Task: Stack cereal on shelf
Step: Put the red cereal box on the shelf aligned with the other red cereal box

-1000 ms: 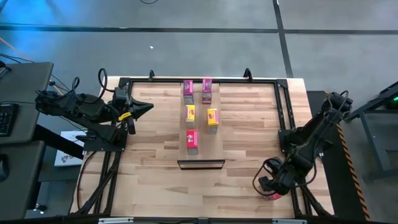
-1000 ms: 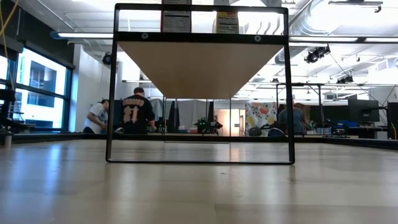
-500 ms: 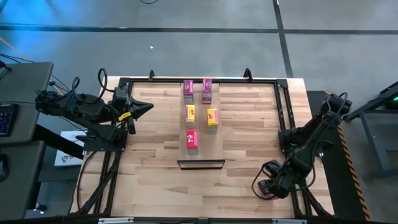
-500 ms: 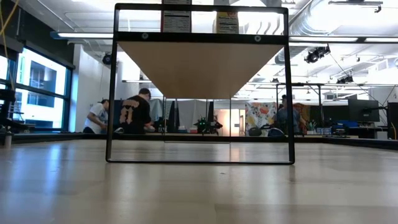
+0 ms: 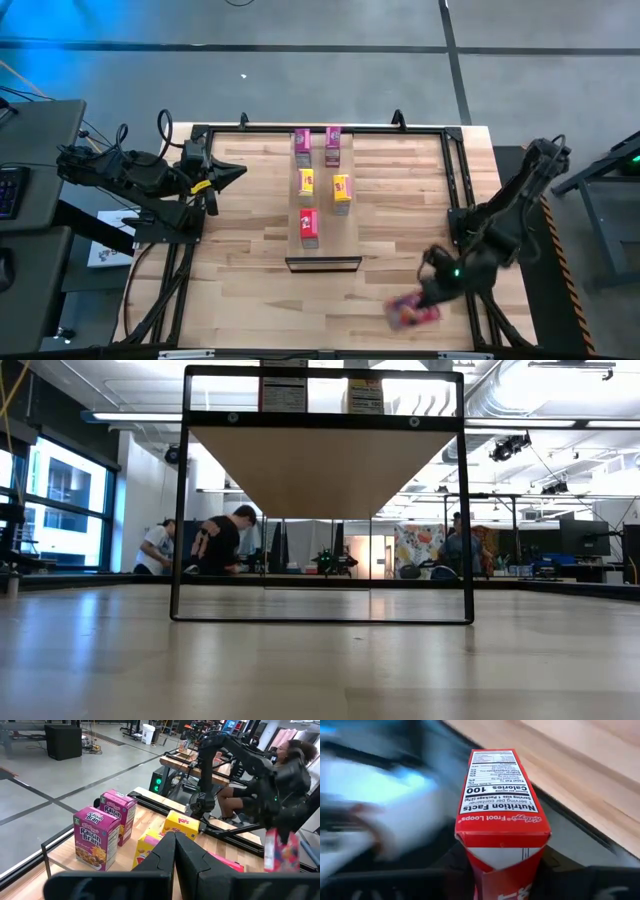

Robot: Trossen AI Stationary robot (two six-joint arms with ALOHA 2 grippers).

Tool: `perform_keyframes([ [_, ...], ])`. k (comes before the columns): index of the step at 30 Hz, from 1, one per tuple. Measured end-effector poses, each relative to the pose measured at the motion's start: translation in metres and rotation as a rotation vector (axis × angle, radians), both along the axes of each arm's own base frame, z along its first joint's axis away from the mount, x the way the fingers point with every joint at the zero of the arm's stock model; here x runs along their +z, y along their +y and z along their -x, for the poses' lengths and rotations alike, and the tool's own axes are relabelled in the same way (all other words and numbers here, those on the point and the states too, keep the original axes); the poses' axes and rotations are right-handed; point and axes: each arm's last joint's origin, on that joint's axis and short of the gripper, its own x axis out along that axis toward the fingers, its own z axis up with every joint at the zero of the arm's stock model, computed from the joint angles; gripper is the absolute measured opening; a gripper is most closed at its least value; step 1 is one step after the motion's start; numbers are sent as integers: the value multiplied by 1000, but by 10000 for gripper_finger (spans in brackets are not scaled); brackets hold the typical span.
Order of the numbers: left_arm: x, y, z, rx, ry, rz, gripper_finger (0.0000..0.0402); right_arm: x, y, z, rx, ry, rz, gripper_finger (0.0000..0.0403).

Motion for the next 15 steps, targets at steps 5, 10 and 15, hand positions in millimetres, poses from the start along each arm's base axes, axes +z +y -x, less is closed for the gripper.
perform_keyframes([
  [5, 0, 0, 0, 0, 0, 0, 0, 50, -35, -24, -207, -481, 122, 97],
  [10, 0, 0, 0, 1, 0, 0, 0, 102, -67, -52, -147, -582, 356, 97],
  [15, 0, 0, 0, 0, 0, 0, 0, 125, -95, -73, -62, -275, 560, 98],
])
